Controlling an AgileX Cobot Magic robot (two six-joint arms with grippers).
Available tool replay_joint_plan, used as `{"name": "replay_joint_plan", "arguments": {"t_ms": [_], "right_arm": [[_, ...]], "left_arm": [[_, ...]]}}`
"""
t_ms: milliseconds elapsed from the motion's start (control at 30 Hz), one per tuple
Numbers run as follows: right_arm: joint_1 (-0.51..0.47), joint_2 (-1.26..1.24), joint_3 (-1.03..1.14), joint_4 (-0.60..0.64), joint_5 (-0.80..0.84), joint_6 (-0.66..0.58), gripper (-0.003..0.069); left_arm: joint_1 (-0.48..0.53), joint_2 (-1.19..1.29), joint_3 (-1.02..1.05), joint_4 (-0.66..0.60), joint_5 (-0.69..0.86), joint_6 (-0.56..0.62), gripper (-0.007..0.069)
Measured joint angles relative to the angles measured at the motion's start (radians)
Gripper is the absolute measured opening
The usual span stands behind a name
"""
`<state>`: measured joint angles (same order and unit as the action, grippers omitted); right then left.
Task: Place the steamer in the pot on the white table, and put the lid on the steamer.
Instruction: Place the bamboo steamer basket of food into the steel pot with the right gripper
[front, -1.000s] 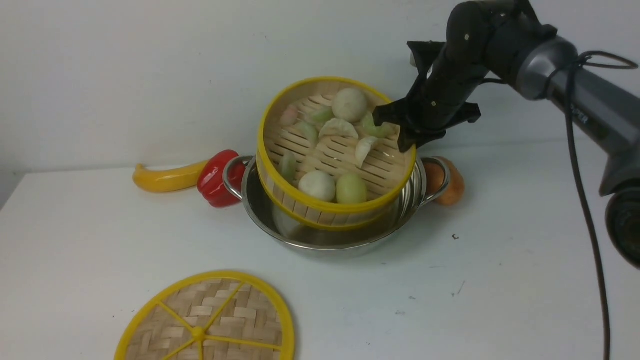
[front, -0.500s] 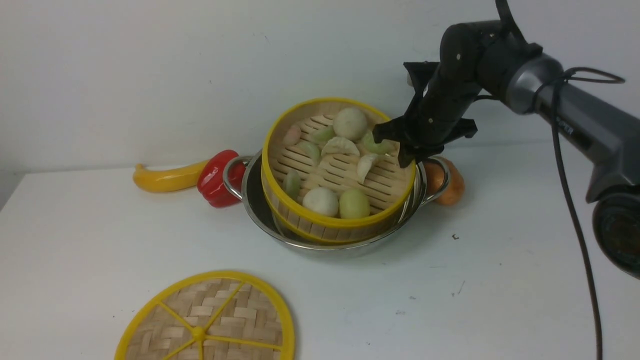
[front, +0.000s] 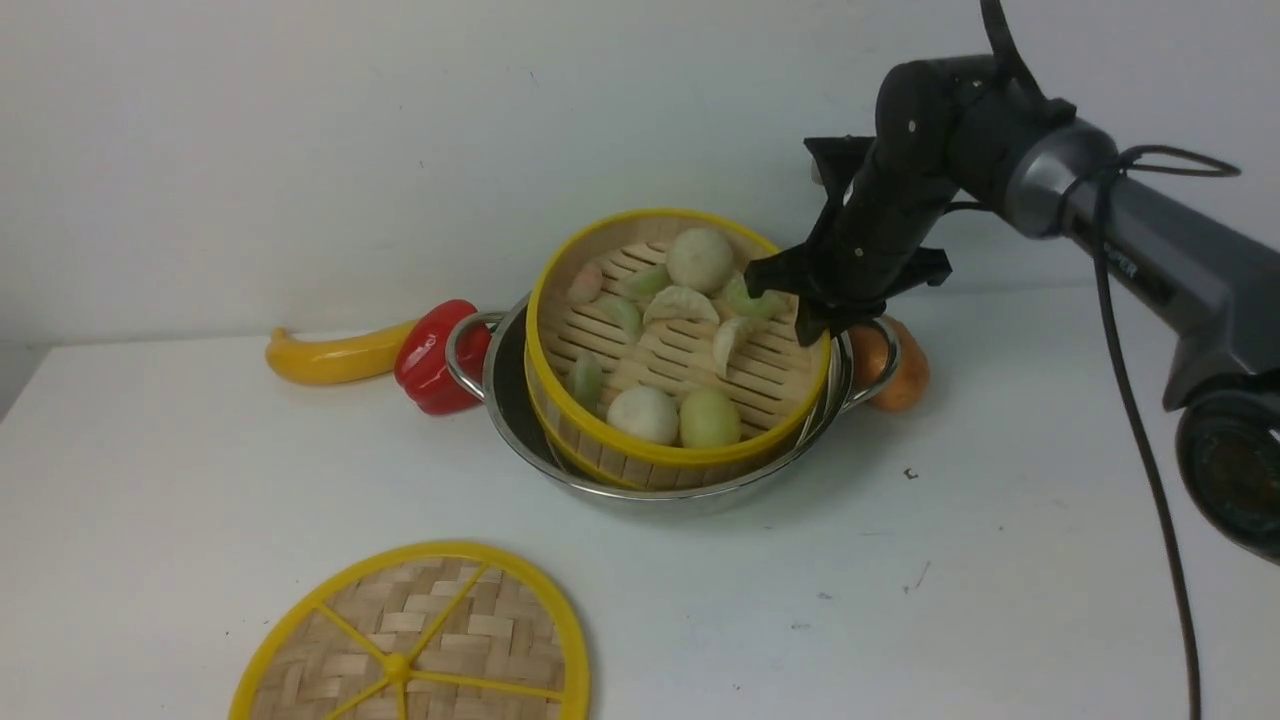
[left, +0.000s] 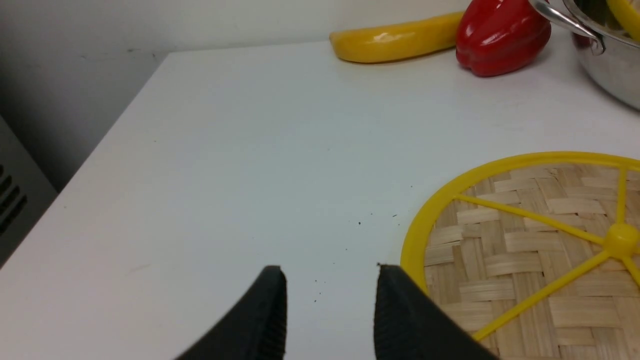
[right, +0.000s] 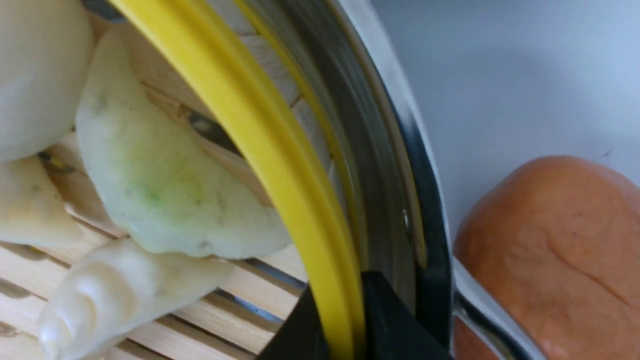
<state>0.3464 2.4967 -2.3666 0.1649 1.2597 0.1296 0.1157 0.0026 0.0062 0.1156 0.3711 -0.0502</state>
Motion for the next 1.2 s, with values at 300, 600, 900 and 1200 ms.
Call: {"name": "replay_joint_plan", "arguments": {"t_ms": [300, 600, 900, 1200], "right_arm": [[0.000, 0.000, 0.000, 0.020, -0.011, -0.013, 0.0172], [0.000, 0.000, -0.022, 0.040, -0.022, -0.017, 0.0366], [0.000, -0.002, -0.267, -0.046, -0.023, -0.017, 0.0391], [0.000, -0.047, -0.459, -0.265, -0.026, -0.018, 0.0364]], "left_arm": [[0.000, 0.000, 0.000, 0.000, 0.000, 0.000, 0.0241], [0.000, 0.000, 0.000, 0.000, 0.000, 0.000, 0.0241], [0.000, 0.000, 0.000, 0.000, 0.000, 0.000, 0.0241], [0.000, 0.000, 0.000, 0.000, 0.000, 0.000, 0.0241]]}}
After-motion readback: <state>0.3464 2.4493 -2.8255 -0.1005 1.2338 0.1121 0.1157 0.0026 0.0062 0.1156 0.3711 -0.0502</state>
